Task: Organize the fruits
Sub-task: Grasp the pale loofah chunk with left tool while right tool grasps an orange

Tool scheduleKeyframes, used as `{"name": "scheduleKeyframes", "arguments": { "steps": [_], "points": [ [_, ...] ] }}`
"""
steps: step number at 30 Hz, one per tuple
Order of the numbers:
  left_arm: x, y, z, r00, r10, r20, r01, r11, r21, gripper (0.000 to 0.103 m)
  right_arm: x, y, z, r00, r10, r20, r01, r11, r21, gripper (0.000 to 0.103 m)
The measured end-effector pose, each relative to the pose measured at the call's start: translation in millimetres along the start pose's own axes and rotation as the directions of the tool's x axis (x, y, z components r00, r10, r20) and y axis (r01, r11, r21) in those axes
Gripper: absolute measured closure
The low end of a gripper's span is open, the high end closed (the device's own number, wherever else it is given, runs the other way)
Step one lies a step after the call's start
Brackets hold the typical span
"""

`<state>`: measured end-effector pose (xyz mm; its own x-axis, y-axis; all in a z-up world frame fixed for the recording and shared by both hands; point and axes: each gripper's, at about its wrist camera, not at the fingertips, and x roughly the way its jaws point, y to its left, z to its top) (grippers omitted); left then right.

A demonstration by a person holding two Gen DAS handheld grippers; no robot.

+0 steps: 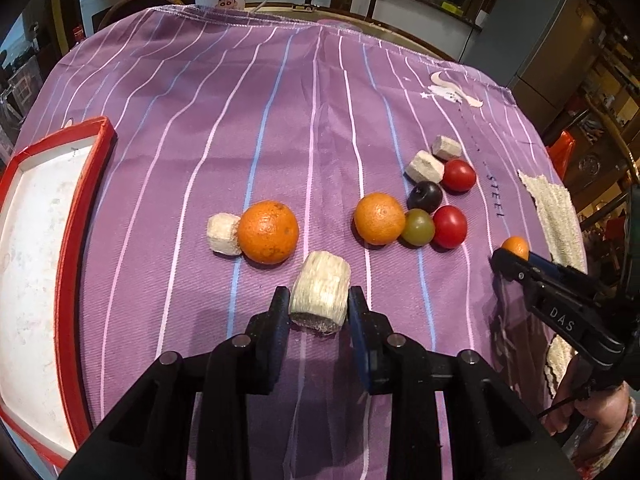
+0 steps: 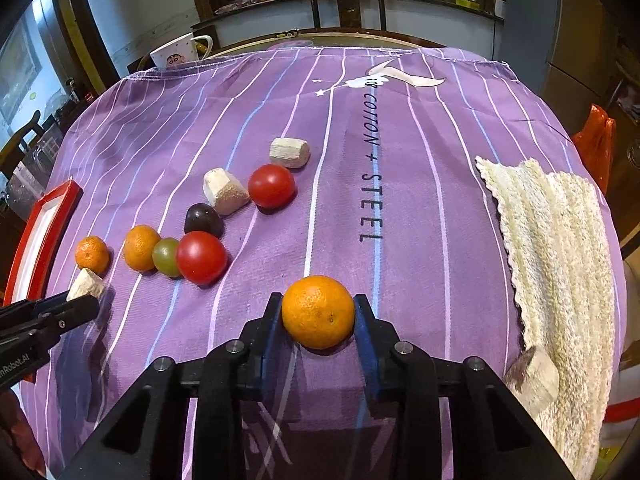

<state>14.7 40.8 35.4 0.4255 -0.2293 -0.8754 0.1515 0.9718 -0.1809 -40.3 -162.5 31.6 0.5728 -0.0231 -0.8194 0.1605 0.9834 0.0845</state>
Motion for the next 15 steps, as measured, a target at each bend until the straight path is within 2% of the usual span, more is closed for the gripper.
{"name": "scheduleKeyframes", "arguments": {
  "steps": [6, 10, 15],
  "points": [
    [-22.5, 25.0, 0.1, 0.999, 0.002, 0.036, -0.001, 0.999, -0.033, 0.075, -19.6, 14.2, -1.2, 0.999, 0.029, 0.027, -0.029, 0.999, 0.018, 0.066],
    [-43.7, 67.9, 4.3, 0.997, 0.035, 0.074, -0.028, 0.995, -0.098, 0.075, -28.0, 42.9, 6.4, 0.996, 0.076, 0.039, -0.076, 0.997, -0.009, 0.066],
    [-69.7, 137.2, 10.6, 0.987, 0.114, 0.111, -0.092, 0.978, -0.186, 0.075, -33.0, 107.4, 24.9, 0.985, 0.170, 0.043, -0.166, 0.983, -0.084, 0.066]
  ]
}}
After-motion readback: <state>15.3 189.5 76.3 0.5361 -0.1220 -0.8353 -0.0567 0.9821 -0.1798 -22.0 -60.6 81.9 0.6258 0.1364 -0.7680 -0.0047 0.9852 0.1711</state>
